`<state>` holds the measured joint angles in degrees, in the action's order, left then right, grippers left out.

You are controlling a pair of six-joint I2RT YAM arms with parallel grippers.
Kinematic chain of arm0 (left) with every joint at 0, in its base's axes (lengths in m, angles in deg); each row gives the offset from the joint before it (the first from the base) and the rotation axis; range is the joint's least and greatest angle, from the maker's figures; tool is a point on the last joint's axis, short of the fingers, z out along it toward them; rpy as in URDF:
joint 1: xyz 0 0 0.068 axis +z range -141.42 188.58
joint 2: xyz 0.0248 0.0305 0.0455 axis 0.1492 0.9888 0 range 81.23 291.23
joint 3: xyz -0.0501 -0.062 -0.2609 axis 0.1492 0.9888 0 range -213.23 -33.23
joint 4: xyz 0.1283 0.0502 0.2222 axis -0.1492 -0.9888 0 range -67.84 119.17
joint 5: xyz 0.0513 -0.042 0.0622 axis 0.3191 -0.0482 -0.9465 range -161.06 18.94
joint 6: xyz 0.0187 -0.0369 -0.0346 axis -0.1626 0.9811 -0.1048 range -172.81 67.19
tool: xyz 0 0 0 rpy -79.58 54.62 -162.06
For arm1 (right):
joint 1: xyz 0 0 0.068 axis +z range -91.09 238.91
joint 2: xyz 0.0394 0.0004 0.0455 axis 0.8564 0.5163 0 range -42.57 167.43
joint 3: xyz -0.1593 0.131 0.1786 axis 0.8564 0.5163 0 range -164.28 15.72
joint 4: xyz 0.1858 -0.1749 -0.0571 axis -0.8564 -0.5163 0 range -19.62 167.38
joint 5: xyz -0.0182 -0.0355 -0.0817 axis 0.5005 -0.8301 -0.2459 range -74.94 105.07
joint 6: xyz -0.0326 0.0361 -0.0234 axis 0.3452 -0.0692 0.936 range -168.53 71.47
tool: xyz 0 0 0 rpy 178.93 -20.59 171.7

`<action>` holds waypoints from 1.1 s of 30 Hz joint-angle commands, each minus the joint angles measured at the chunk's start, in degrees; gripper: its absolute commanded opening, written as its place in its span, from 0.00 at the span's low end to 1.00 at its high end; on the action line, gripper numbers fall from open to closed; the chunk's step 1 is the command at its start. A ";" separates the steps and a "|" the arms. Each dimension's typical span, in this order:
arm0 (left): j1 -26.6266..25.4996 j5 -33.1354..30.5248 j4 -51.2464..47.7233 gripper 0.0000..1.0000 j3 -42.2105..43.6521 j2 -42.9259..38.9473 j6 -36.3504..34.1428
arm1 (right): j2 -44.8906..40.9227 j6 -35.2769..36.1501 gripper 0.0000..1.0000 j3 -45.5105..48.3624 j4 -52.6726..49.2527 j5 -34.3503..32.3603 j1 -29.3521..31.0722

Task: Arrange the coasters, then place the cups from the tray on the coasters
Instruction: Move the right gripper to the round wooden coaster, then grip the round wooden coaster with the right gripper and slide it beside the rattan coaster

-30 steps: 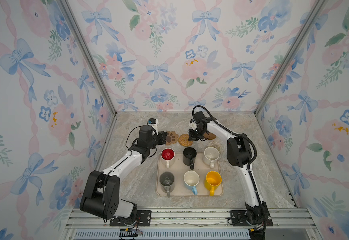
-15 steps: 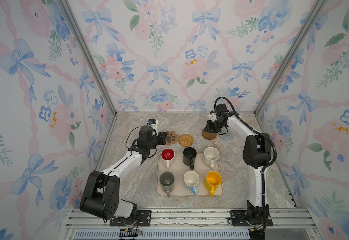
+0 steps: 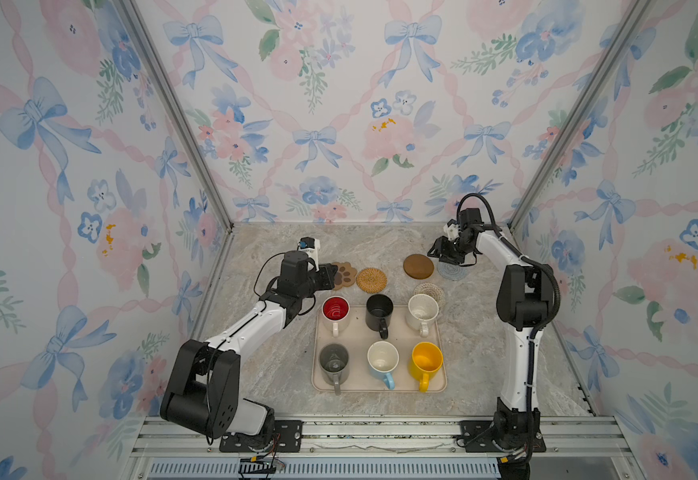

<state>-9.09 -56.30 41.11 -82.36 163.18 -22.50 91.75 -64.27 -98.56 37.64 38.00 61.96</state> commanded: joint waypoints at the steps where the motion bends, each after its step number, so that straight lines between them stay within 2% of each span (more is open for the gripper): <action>1: -0.47 -0.51 -1.31 0.00 -2.15 1.18 0.19 | 4.17 1.37 0.56 -4.99 -2.02 1.56 -0.35; 7: -0.76 -0.63 -2.45 0.01 -2.98 1.28 -0.38 | 7.55 0.87 0.58 -8.71 -1.91 2.71 -0.29; 14: -0.83 -1.32 -2.59 0.11 -2.71 0.75 -0.54 | 8.66 0.95 0.56 -9.61 -2.35 4.29 0.43; 24: -0.97 -1.31 -2.56 0.14 -1.99 0.23 -0.60 | 6.91 1.44 0.45 -3.77 -1.82 4.65 2.65; 33: -1.00 -1.41 -2.31 0.14 -1.06 -0.58 -0.44 | 4.43 2.12 0.44 0.92 -0.75 4.92 4.31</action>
<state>-9.79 -57.19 38.88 -83.99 163.99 -22.55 96.67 -63.01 -99.83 39.12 43.36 65.02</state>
